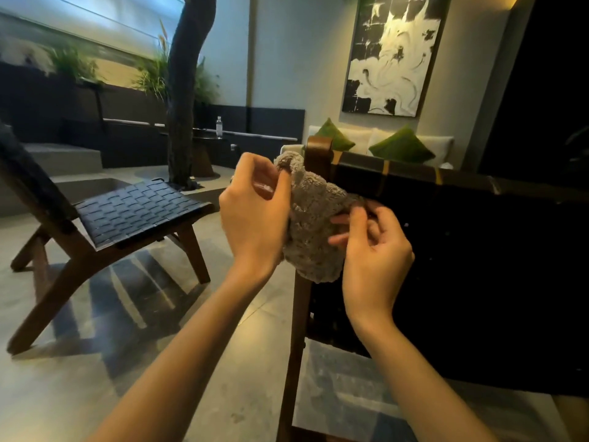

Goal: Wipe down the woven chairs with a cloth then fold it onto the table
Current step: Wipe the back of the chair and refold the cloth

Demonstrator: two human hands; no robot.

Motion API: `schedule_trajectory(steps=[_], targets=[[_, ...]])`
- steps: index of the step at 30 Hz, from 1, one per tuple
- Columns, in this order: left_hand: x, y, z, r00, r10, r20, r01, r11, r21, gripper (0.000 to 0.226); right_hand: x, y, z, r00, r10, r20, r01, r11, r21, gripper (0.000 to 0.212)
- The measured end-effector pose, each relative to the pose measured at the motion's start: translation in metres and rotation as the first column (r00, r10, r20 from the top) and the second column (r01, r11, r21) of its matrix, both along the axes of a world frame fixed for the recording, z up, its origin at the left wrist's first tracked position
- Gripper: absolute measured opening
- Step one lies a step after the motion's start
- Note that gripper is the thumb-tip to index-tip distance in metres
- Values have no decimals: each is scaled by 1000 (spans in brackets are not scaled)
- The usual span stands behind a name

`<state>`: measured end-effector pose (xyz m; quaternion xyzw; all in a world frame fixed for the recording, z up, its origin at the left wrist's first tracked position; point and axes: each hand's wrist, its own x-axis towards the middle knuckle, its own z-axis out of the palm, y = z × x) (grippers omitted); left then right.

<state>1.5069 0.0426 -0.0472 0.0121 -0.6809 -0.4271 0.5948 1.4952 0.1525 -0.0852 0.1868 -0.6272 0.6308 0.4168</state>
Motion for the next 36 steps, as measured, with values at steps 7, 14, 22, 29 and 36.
schedule_trajectory(steps=[7,14,22,29,36], targets=[[-1,9,-16,828,-559,-30,558,820,130,39,4,-24,-2,944,328,-33,-320,890,-325,43],[-9,12,-14,796,-606,12,602,793,91,54,-5,-32,-3,977,208,-55,-215,938,-270,24],[-21,8,-36,768,-640,-17,640,766,50,27,-28,-20,-21,966,211,-149,-213,977,1,32],[-30,5,-85,861,-507,50,503,862,63,40,-40,-19,-72,972,218,-82,-210,973,94,36],[-49,-1,-165,881,-422,215,408,907,105,37,-57,-12,-138,956,275,101,-289,941,174,38]])
